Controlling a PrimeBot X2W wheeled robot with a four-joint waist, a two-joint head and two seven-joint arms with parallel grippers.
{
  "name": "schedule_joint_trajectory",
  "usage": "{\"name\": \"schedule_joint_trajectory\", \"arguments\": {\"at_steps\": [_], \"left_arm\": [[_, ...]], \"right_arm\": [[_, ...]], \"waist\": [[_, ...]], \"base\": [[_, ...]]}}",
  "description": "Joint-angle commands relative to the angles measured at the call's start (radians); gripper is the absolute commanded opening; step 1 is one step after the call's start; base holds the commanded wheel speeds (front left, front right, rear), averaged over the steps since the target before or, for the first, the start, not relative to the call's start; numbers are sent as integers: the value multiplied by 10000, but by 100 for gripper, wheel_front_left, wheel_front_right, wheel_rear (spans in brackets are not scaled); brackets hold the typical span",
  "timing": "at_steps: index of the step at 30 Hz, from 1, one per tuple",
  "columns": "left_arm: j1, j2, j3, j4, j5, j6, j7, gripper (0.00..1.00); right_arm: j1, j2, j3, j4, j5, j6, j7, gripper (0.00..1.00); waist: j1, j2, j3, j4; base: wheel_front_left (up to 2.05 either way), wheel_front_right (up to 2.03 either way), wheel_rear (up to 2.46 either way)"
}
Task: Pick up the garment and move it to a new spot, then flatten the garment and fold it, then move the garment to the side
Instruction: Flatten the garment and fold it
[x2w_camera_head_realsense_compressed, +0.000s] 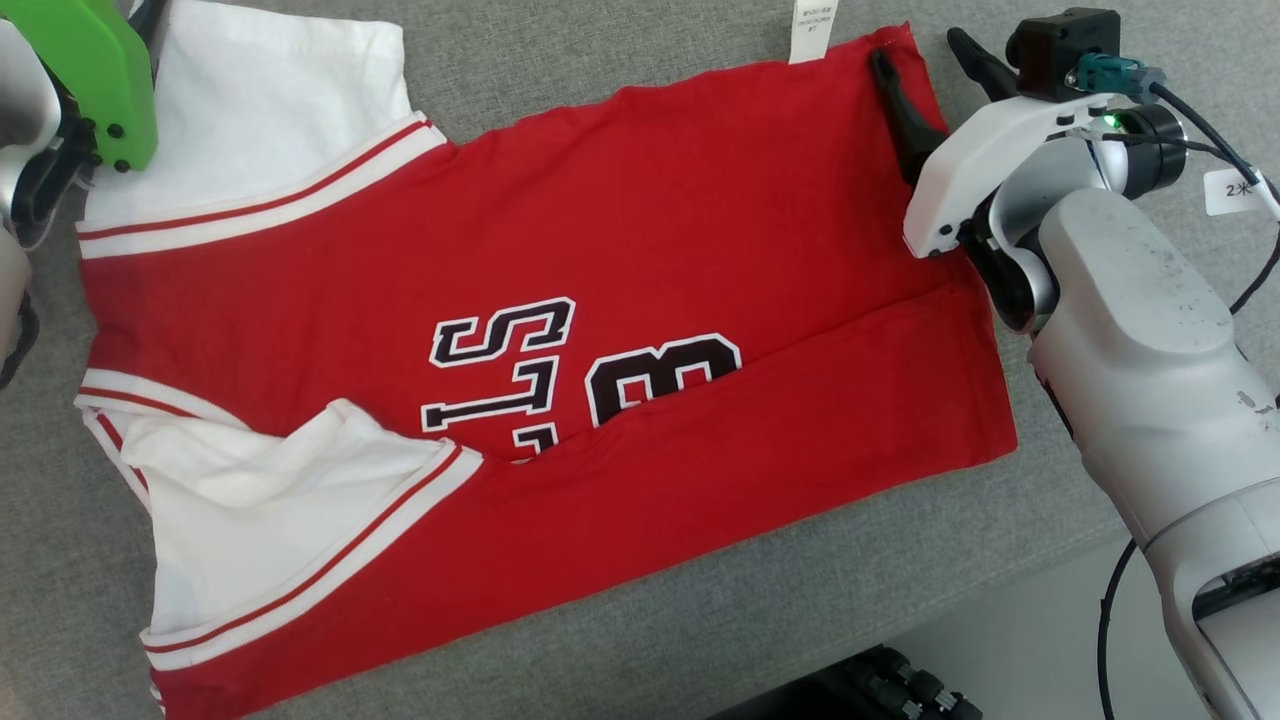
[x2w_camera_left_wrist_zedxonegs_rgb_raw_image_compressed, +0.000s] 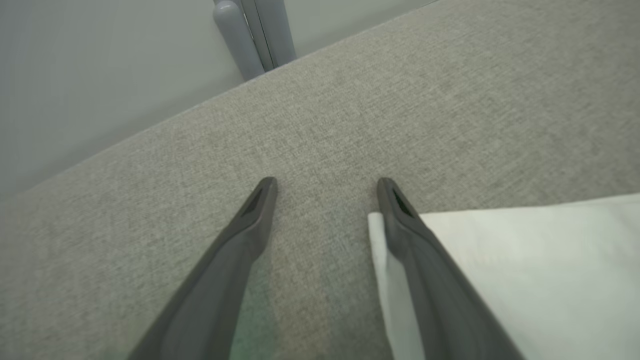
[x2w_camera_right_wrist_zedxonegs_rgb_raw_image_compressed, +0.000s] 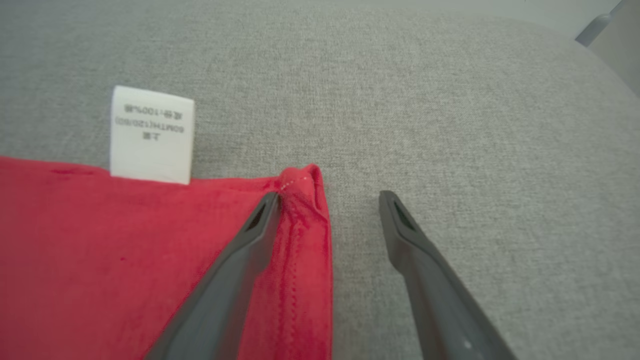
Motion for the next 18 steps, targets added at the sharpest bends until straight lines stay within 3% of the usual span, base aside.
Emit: {"name": "schedule_joint_trajectory", "arguments": {"at_steps": [1,18], "left_arm": [[119,57,-157,213,-135,22,114,100],[-165,-131,-1022,-713,-1592,15,198,100]], "right_arm": [[-134,31,130,98,135,-19,-61,100],[-355,-465,1107,814,1201,-19,-481,100]], "waist": [[-1,-1,71,-39],[-1,-1,-522,554]], "base": [[0,0,0],[0,0,0]]}}
